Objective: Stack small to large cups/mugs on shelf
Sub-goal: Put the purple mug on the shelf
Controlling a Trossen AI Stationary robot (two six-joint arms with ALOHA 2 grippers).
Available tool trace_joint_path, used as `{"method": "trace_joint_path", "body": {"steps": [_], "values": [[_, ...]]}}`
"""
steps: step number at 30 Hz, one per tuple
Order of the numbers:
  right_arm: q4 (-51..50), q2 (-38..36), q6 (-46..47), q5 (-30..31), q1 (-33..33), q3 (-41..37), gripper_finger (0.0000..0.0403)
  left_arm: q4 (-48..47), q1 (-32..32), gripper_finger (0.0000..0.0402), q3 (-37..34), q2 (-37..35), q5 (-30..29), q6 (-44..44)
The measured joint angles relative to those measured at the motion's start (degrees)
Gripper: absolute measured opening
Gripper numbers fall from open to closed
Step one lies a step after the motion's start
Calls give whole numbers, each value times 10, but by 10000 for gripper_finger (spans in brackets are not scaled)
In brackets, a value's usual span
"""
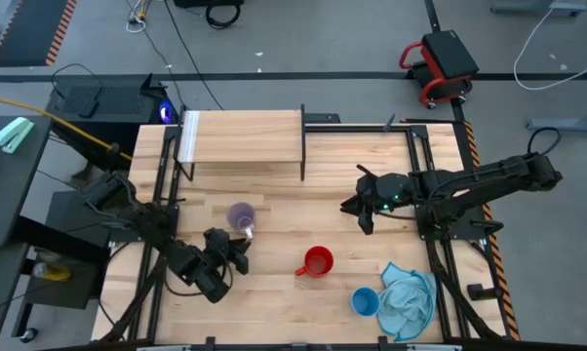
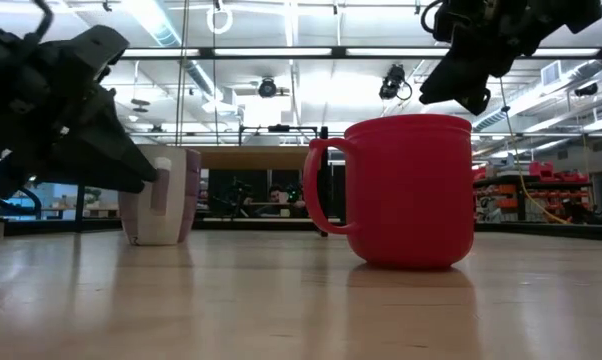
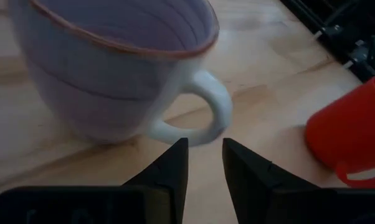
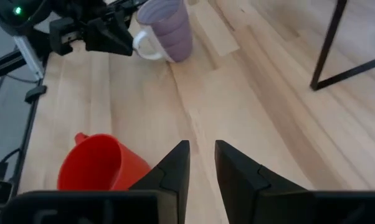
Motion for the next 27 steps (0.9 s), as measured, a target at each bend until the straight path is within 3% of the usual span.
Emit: {"method": "trace_joint_path", "body": {"steps": [11,20,27], "values": [[61,26,0,-37,0,0,82,31,17,107,0,0,13,39],[190,150,1,-52,-2,2,79,36,41,107,0,0,13,48],[232,255,-6,-55,-32,50,39,36,47,107,0,0,13,47]]}}
